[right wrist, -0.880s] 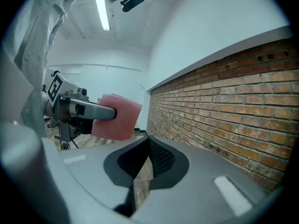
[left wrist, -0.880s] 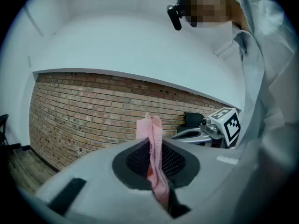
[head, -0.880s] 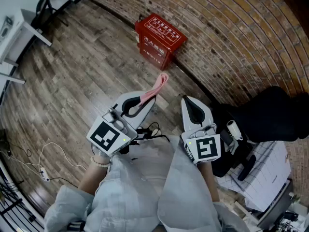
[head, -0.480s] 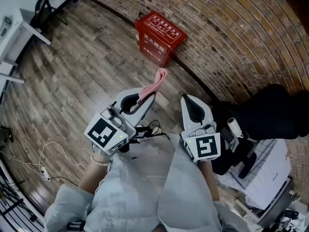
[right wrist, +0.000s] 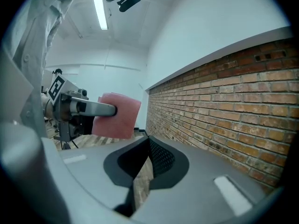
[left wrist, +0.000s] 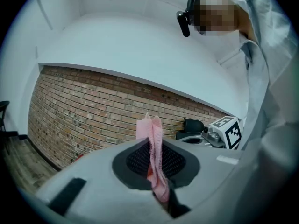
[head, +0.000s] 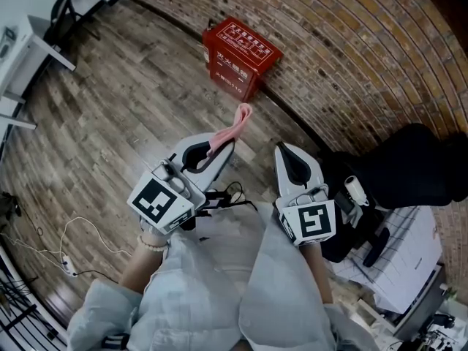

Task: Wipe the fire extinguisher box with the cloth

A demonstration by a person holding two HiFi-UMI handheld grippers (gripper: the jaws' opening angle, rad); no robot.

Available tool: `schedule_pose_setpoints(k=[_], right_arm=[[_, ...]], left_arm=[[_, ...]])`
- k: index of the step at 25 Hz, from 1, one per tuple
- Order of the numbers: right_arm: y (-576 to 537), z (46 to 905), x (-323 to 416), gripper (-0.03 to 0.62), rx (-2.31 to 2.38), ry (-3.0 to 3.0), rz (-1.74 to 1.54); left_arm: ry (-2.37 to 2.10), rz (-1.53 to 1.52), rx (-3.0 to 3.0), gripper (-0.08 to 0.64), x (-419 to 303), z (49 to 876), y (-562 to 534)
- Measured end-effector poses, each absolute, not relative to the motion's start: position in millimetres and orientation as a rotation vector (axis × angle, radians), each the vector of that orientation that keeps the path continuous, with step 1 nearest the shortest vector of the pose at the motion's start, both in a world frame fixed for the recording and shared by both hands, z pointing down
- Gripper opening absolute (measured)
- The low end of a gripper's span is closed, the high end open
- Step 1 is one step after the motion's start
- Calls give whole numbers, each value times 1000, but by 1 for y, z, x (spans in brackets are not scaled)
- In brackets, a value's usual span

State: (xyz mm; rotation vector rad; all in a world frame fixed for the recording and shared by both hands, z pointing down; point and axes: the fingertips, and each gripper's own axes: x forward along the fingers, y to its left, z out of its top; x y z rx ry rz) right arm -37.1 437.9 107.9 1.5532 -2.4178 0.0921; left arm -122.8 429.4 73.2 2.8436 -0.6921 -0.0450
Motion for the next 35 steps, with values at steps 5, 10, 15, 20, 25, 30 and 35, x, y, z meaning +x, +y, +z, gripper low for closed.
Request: schedule_pose_setpoints(k=[5,10,15,20,25,30,35], right_arm=[[443,110,-46,9,1553,-2382,96],[439,102,-58,9,1609,-2423,15],[441,109,-69,9,1584,-2396,52],[422,110,-75,9,1561,-2431,17],[385,116,-71,9,1513,-2452,23],[334,123,-59,9,1474,-2466,33],[272,130,-37,9,1429,-2478,62]], left_arm=[[-708,-50,2860,11,-139,69,430],[-726,-55,2874,11,-160,68,428],[-765,-64,2865,11,-177,71,423],[-784,-55,2860,11,-182,75,410],[-826,-63,2840,11,-176,78,380],[-838,-54,2813,11,-163,85,333],[-856,-31,2812,11,-137,88,273]])
